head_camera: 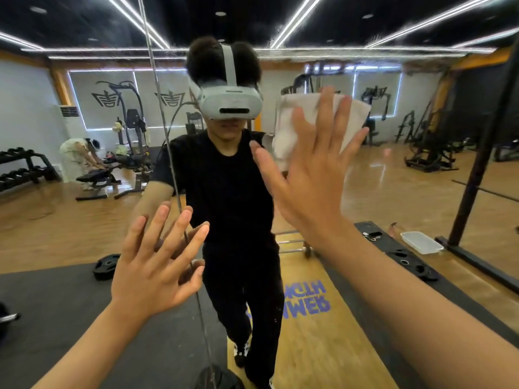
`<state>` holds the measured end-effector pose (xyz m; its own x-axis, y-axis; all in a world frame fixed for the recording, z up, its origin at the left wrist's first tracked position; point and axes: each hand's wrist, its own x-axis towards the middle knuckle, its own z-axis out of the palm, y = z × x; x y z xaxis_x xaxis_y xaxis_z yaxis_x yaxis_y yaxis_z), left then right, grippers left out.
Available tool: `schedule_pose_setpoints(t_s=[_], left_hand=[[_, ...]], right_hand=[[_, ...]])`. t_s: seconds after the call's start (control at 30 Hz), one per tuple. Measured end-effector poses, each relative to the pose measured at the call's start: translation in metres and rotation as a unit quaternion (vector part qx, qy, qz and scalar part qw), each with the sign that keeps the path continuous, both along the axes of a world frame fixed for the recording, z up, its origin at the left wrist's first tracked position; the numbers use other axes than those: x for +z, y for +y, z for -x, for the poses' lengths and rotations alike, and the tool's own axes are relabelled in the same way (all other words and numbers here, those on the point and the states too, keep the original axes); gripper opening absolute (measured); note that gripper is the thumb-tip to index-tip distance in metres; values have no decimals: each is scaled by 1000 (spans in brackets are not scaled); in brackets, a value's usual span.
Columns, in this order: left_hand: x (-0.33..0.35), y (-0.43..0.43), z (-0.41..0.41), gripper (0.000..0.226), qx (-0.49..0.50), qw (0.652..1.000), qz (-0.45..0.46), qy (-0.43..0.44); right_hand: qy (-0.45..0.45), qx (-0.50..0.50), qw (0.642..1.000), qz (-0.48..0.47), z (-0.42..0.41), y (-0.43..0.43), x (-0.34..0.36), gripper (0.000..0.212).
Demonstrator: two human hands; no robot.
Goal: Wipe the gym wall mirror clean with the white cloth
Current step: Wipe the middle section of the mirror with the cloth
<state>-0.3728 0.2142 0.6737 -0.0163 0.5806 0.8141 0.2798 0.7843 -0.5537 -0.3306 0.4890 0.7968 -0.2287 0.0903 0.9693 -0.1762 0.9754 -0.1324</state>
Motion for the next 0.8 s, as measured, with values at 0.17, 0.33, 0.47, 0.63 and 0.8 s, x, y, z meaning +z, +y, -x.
schedule_pose_setpoints(t_s=[0.17, 0.33, 0.47, 0.63, 0.8], left_hand=[[2, -1, -1, 76, 0, 1000, 2, -9], [1, 0, -2, 78, -4, 1000, -1, -5], [2, 0, -2, 81, -2, 1000, 1, 6], [2, 1, -4, 82, 1, 1000, 4, 1], [3, 2, -5, 81, -6, 1000, 4, 2]], right_hand=[[-40, -19, 998, -37, -4, -1, -41, 75], [-140, 1, 978, -152, -18, 35, -143, 83], [-79, 18, 987, -138, -15, 40, -63, 79], [-9, -23, 994, -103, -3, 36, 6, 61], [-73, -19, 943, -324, -14, 77, -158, 64]])
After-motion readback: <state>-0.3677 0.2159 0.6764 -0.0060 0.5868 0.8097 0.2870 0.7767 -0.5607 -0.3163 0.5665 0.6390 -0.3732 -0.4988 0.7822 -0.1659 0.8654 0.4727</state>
